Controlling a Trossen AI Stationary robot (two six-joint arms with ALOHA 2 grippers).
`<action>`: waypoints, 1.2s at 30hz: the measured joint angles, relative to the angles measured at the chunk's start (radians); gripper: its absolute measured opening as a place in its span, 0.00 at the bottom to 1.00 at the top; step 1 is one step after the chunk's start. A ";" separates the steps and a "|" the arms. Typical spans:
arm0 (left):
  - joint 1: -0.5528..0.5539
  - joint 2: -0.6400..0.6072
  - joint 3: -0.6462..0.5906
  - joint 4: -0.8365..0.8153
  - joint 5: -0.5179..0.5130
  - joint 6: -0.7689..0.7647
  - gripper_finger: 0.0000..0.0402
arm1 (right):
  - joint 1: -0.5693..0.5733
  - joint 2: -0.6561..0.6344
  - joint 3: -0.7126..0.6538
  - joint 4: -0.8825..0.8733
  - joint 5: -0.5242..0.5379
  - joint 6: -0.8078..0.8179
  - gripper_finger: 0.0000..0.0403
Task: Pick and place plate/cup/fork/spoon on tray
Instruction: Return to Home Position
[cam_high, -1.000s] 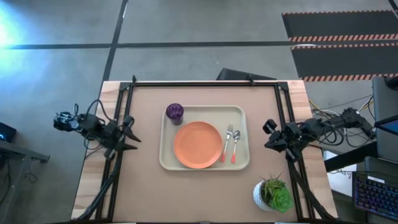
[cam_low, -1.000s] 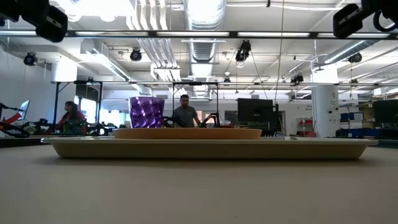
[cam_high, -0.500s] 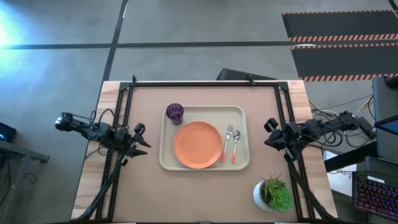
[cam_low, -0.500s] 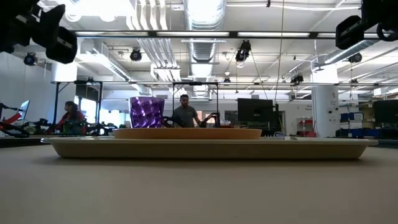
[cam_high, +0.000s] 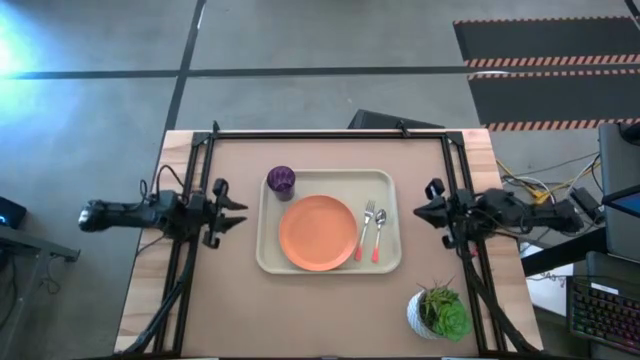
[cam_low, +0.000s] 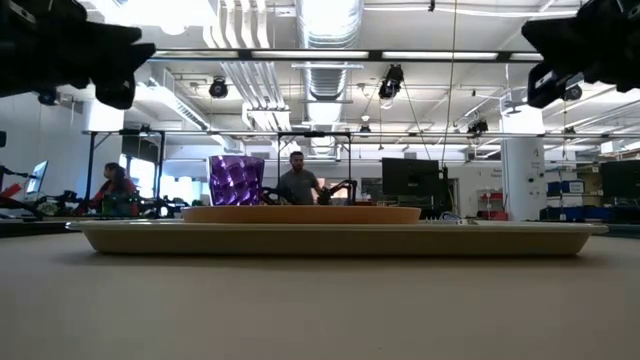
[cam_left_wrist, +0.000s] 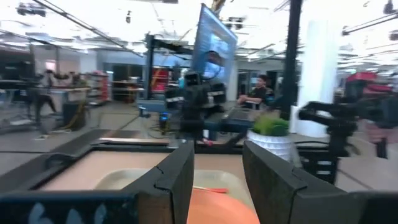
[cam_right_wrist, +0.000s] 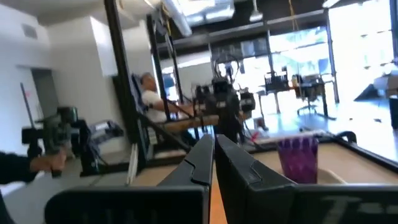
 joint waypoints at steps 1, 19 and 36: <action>0.039 0.001 0.000 0.000 0.025 0.000 0.30 | -0.029 0.000 0.000 -0.017 -0.031 0.005 0.02; 0.382 0.006 -0.001 -0.105 0.331 -0.052 0.30 | -0.225 -0.003 0.159 -0.538 -0.188 -0.034 0.02; 0.381 0.004 -0.002 -0.096 0.330 -0.050 0.30 | -0.225 0.031 0.000 -0.228 -0.145 -0.091 0.02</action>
